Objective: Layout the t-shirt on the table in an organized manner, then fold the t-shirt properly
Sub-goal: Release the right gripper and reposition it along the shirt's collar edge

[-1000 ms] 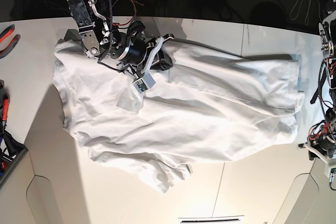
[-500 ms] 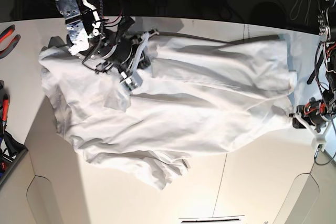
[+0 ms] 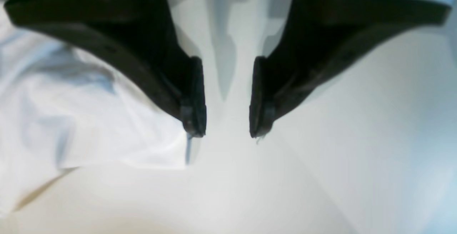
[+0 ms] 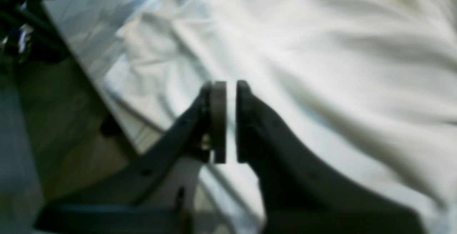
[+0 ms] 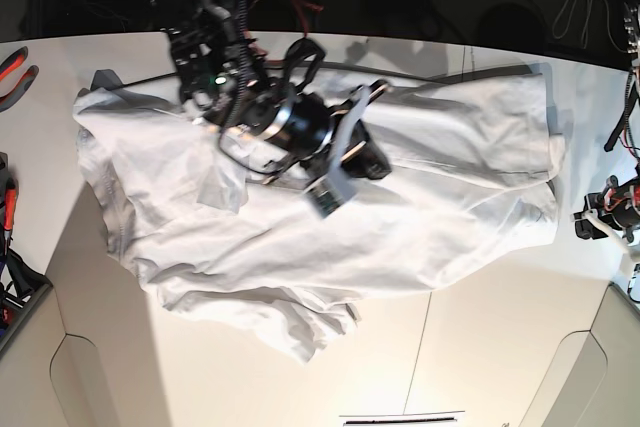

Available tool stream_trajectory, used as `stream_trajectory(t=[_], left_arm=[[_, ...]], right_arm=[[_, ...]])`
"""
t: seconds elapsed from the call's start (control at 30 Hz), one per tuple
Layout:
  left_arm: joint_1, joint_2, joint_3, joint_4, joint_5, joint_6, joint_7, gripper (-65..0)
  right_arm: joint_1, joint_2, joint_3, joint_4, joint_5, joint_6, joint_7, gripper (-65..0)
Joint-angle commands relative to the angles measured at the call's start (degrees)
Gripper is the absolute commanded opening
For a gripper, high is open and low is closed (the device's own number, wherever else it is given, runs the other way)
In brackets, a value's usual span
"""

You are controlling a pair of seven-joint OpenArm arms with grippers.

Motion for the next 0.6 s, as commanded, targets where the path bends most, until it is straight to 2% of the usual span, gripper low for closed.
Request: stream_trajectory(t=[0.0,0.07,0.13,0.2,0.33,0.5,0.57], left_arm=[[-1.2,-1.1,-0.3,0.9,-2.8,-2.3,1.2,-40.6],[-1.0,-1.1,-0.3,0.9,-6.6,-4.9,4.3,-40.6],[-0.4,-1.1,-0.3,0.9,-9.9,-5.4,5.4,-40.6],[0.1,-1.1,-0.3,0.9,-11.5,-6.3,5.6,-40.6],[0.7,-1.1,-0.3,0.9,-11.6,-7.6,6.1,-40.6],[0.7,-1.1,-0.3,0.9,-11.5,-8.2,9.7,-40.6],[0.7,-1.0,-0.3,0.9,-11.6,-9.7,10.8,-40.4]], right_arm=[[0.4,-0.6,-1.0,-1.0,-0.7,0.0,2.1,-65.0],[0.5,-0.7,-3.3,-5.4,-2.7,-0.2,4.0,-65.0],[0.4,-0.7,-5.1,-10.1,-4.9,-0.3,4.9,-65.0],[0.4,-0.7,-6.2,-14.1,-6.6,-3.1,5.1,-65.0],[0.4,-0.5,-6.4,-17.6,-9.5,-7.7,5.8,-65.0],[0.4,-0.2,-6.4,-17.6,-11.5,-8.2,5.3,-65.0],[0.4,-0.2,-6.4,-17.6,-11.5,-8.2,5.3,-65.0]])
